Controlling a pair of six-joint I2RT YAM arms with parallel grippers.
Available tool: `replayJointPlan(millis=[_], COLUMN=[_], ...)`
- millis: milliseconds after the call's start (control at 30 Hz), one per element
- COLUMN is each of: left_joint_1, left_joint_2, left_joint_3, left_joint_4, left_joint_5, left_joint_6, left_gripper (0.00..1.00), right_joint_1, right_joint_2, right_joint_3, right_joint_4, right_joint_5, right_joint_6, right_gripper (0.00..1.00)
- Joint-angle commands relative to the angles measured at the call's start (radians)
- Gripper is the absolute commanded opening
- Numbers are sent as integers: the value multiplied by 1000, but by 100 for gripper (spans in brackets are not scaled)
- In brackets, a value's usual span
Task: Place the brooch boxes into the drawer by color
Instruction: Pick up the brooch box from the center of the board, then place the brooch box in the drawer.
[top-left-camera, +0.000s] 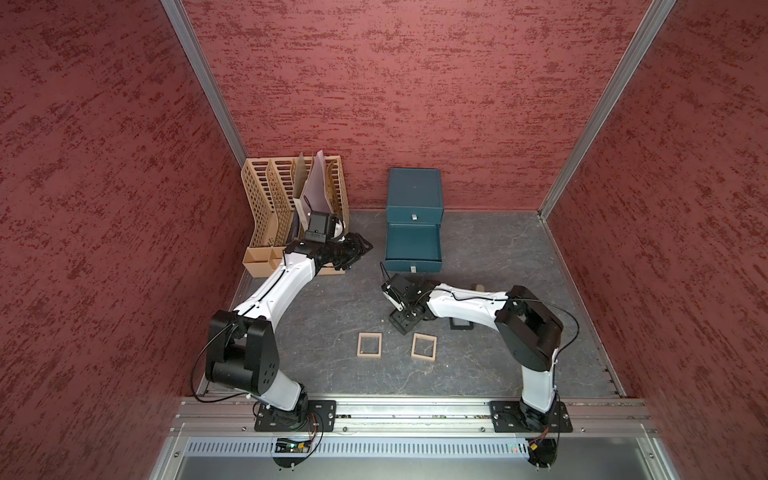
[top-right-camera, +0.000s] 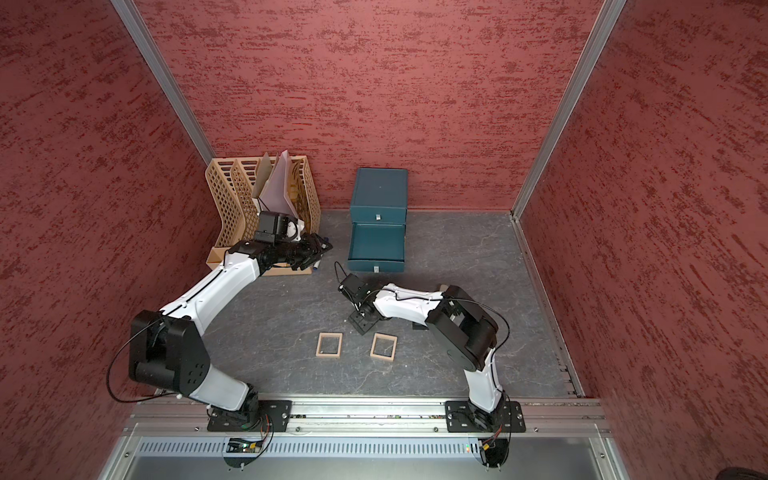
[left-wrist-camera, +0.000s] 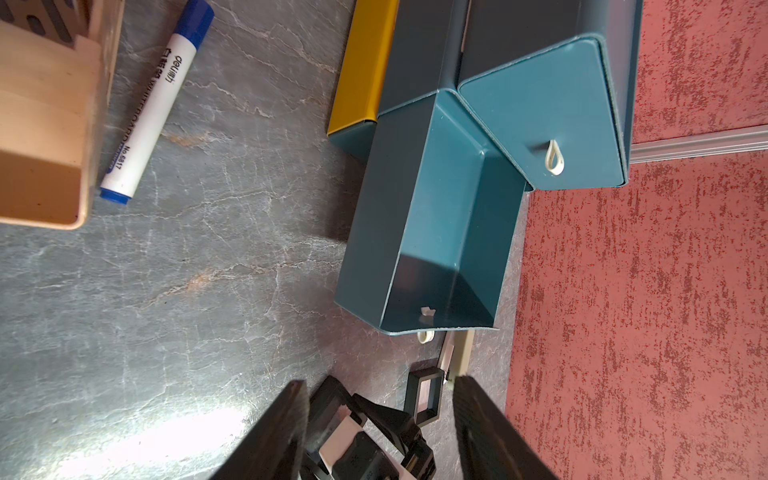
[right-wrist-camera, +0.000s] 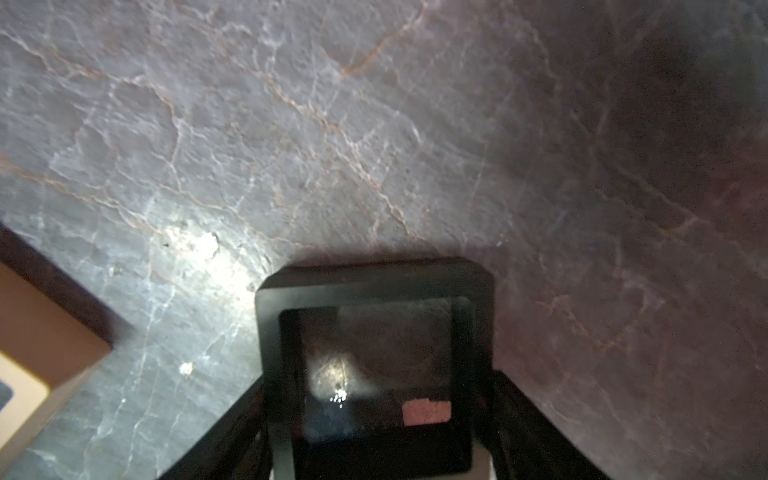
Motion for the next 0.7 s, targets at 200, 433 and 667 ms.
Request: replayJointPlan(millis=[200,433,667], left_joint_1=[-3,-10,-8], left_joint_2=[0,20,29], left_joint_3=[-14,-23,-54], left_joint_4=[23,57,124], left_joint_5=[9,24,58], left_joint_6=[12,-5,-44], left_gripper=[59,59,60], right_joint_1=[28,35,28], right_joint_2=[-58,-156,-138], right_joint_3=[70,179,437], right_joint_4=[-79,-238,-429], right_joint_5=[52,115,184], right_joint_6=[78,180,214], right_gripper=[67,62,60])
